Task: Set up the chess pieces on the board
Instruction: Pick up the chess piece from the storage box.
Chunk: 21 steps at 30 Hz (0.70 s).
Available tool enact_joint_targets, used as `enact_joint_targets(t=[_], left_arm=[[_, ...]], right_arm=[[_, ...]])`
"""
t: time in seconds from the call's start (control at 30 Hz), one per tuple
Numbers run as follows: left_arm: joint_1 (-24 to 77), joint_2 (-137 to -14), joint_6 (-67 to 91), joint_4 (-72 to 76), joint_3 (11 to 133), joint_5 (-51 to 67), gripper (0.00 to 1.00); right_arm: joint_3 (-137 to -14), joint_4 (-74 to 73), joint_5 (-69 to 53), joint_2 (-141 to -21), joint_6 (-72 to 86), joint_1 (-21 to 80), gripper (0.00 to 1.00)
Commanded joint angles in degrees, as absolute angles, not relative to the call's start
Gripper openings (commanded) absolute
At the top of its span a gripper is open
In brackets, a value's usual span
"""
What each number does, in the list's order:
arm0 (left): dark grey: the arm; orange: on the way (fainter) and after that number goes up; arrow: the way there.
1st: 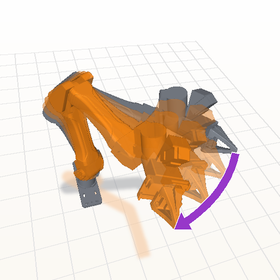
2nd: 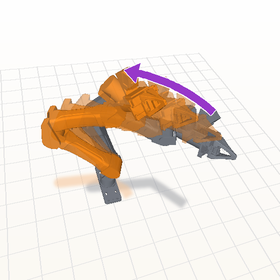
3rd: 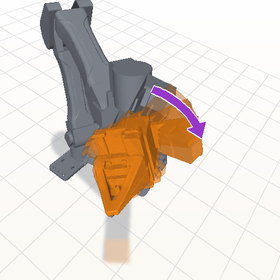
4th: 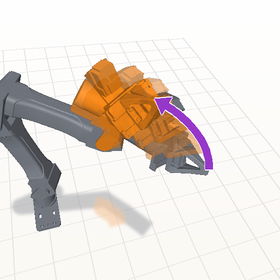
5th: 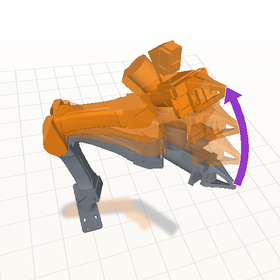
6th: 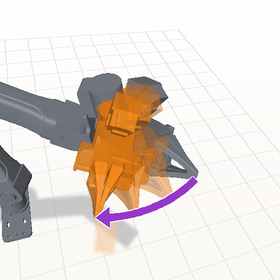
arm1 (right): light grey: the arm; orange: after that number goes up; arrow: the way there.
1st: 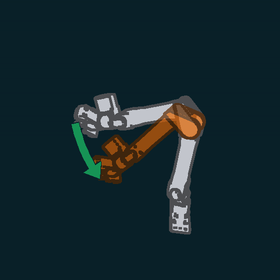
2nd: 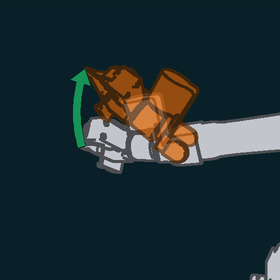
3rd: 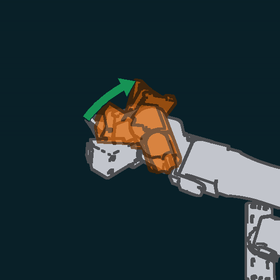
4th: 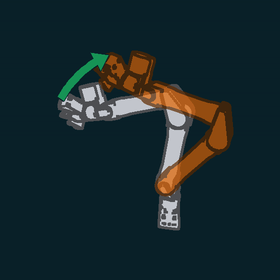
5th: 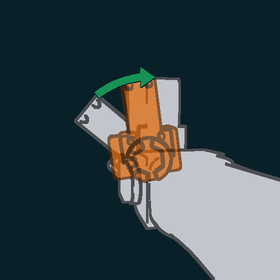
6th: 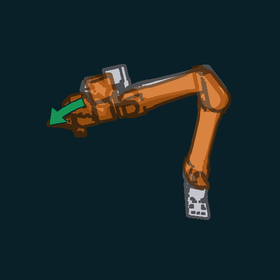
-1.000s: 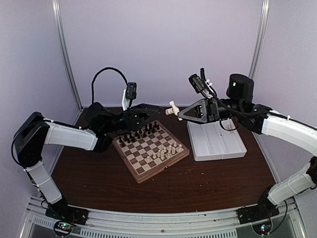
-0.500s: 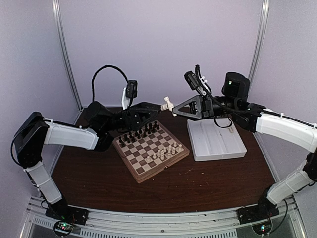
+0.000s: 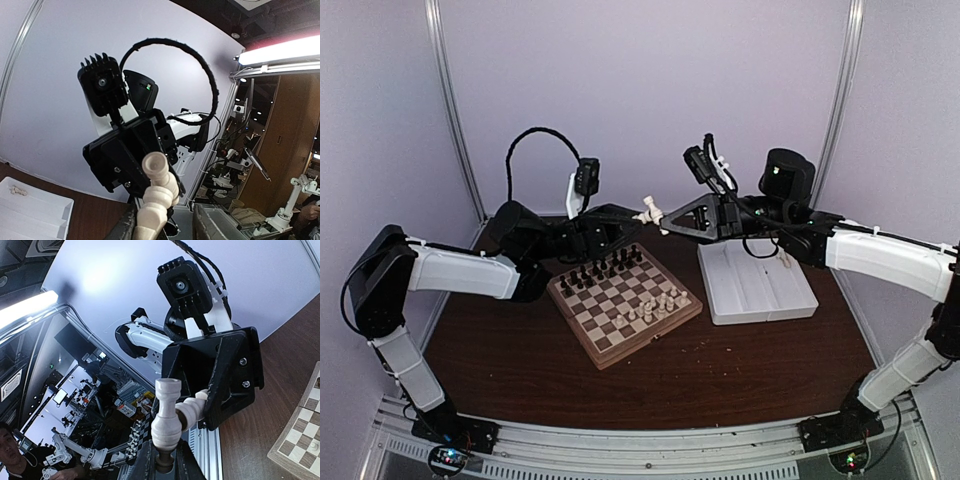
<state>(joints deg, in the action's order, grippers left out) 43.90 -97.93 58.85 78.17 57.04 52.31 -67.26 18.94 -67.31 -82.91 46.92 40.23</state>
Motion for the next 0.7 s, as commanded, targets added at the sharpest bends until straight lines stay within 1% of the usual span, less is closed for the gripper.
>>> enact_joint_targets(t=[0.0, 0.1, 0.2, 0.27, 0.67], left_arm=[[44.12, -97.82, 58.38, 80.86, 58.14, 54.05, 0.36], [44.12, -97.67, 58.19, 80.92, 57.93, 53.98, 0.34], [44.12, -97.41, 57.95, 80.86, 57.53, 53.88, 0.39], [44.04, -97.2, 57.56, 80.86, 57.17, 53.75, 0.4], [43.95, -96.68, 56.47, 80.82, 56.25, 52.9, 0.4]], right_arm=[[-67.94, 21.87, -68.13, -82.38, 47.19, 40.68, 0.0], [-68.03, 21.1, -68.16, -82.31, 46.69, 40.68, 0.0], [-67.87, 20.79, -68.27, -82.15, 46.6, 40.69, 0.0], [-67.77, 20.3, -68.23, -81.69, 46.3, 40.63, 0.0], [-66.88, 14.79, -67.82, -79.25, 42.55, 40.66, 0.0]])
